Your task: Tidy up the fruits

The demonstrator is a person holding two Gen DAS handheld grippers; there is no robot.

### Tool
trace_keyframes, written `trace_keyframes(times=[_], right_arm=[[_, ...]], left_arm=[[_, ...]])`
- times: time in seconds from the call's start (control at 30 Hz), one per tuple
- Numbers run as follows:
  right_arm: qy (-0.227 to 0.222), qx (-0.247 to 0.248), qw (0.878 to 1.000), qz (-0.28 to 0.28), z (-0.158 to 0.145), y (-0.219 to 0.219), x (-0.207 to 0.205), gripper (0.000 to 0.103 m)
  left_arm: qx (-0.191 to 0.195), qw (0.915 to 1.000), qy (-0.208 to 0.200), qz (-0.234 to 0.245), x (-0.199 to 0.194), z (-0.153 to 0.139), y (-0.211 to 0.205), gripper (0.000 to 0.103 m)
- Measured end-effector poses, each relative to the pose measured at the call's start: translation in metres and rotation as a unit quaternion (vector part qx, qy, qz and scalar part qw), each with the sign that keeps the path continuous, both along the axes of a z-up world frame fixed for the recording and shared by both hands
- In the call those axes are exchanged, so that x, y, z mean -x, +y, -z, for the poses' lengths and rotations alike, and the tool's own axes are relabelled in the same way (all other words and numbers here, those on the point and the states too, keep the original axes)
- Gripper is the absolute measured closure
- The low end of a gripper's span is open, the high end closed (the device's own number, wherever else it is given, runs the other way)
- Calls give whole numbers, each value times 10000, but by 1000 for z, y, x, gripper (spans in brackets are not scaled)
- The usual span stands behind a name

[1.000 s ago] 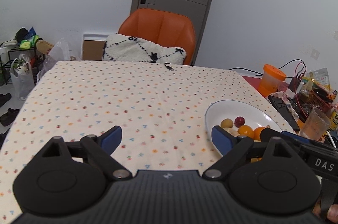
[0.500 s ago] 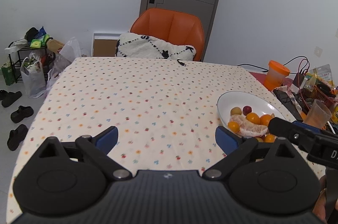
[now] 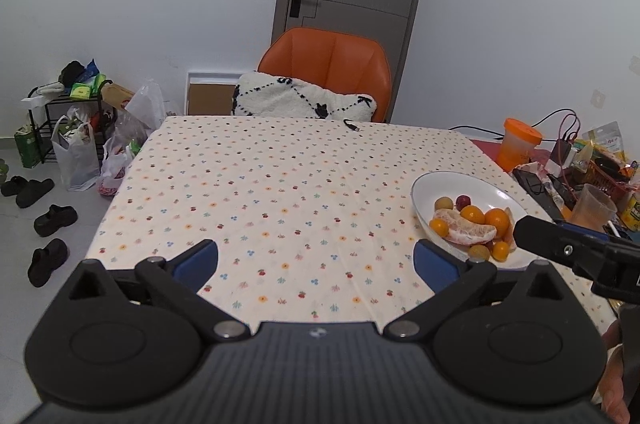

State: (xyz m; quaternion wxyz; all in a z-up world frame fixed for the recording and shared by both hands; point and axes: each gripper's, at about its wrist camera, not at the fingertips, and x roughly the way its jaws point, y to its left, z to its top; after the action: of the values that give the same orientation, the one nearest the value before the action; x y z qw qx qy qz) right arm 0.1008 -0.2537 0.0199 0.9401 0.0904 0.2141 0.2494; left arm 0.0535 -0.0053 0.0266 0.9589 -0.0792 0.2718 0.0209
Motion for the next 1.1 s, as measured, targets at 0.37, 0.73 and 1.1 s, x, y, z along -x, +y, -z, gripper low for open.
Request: trace_keyframes(times=[0.37,0.73,1.1], right_arm=[[20,51,9999,-106,-11,-11,25,0],[257,239,9989,-324,-10,-12,40,0],[275,313,9983,-399,-8,-9,47,0]], left_arm=[[-112,9999,17,103,29,-8,-4,0],[-185,9998,70,17,55,-11,1,0],[-186,9998,45,-33,63,-11,4,0]])
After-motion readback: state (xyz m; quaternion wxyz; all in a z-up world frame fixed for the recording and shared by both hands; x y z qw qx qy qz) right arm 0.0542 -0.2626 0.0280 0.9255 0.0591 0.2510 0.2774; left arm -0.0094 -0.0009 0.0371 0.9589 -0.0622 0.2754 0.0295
